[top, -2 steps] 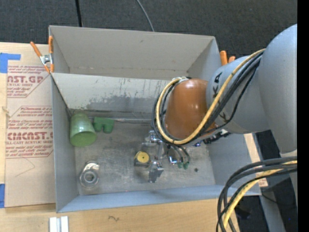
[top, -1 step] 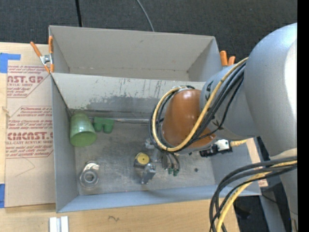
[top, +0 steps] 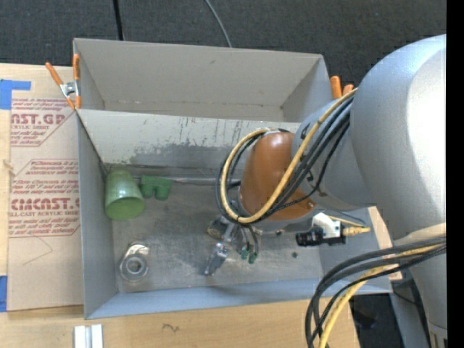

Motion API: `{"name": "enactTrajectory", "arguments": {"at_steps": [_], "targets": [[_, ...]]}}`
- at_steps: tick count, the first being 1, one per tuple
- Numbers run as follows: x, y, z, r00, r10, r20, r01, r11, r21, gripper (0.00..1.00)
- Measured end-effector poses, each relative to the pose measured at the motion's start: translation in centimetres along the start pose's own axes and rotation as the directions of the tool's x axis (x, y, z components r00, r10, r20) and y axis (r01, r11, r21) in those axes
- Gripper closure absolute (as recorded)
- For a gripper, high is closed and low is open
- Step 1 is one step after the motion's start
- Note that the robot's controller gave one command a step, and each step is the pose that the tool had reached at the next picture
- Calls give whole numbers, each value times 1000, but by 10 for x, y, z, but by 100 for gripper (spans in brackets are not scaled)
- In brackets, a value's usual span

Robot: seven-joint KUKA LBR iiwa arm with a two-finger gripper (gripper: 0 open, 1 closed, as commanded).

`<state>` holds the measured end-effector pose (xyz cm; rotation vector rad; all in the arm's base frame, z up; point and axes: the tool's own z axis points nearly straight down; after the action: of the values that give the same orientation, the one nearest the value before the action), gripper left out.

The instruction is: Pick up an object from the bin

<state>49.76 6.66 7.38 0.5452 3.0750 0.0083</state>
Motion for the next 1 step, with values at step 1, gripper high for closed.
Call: {"name": "enactTrajectory", "arguments": {"at_steps": [1], "targets": [[3, 0, -1, 1000, -2, -15, 2, 1000, 4, 100]]}}
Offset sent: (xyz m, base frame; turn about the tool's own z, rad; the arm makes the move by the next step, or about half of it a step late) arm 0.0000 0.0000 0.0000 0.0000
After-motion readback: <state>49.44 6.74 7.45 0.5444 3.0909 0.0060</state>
